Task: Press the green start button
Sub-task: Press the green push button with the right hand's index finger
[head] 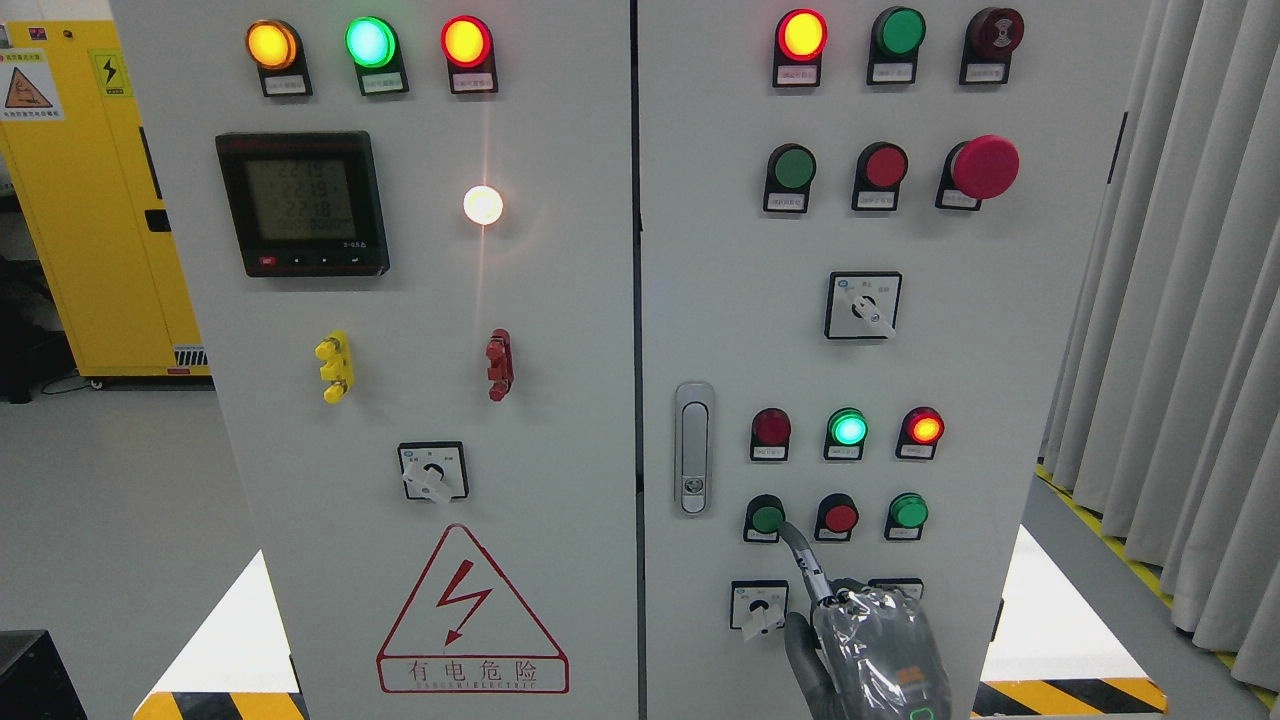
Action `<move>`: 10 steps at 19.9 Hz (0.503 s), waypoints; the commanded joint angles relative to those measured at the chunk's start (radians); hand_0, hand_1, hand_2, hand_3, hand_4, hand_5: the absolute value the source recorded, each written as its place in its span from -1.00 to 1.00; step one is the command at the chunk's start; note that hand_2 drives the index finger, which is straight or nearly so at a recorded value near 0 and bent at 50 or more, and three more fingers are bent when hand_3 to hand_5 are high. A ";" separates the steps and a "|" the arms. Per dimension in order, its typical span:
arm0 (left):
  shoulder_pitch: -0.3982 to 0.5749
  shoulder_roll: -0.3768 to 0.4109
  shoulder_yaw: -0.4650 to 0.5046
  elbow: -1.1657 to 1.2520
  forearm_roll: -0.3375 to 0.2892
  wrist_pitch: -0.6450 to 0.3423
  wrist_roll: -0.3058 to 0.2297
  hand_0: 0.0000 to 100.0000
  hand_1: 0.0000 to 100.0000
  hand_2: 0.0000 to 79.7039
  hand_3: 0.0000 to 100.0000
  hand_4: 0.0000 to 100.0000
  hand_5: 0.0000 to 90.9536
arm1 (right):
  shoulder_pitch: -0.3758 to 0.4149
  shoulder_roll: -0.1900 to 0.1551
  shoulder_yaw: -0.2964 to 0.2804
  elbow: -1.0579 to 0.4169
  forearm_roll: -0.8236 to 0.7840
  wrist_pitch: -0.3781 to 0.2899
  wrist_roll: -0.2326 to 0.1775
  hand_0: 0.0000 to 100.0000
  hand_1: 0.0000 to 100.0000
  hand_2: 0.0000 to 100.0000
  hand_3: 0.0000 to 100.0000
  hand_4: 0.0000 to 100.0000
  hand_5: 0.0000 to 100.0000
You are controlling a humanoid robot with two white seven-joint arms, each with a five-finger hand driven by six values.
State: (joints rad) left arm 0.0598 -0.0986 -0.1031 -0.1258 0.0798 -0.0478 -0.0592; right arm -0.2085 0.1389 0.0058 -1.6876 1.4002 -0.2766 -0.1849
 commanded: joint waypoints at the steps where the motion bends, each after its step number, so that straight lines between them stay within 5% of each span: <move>1: 0.000 0.000 0.000 0.000 0.000 0.000 -0.001 -0.76 0.11 -1.00 -1.00 -1.00 -1.00 | -0.011 0.001 0.029 0.031 0.000 0.000 0.001 0.54 0.83 -1.00 0.77 0.77 1.00; 10: 0.000 0.000 0.000 0.000 0.000 0.000 0.001 -0.76 0.11 -1.00 -1.00 -1.00 -1.00 | -0.017 0.001 0.026 0.026 0.000 0.004 0.001 0.54 0.83 -1.00 0.80 0.79 1.00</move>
State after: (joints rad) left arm 0.0598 -0.0985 -0.1031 -0.1258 0.0796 -0.0478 -0.0593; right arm -0.2191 0.1393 0.0142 -1.6713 1.4005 -0.2763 -0.1837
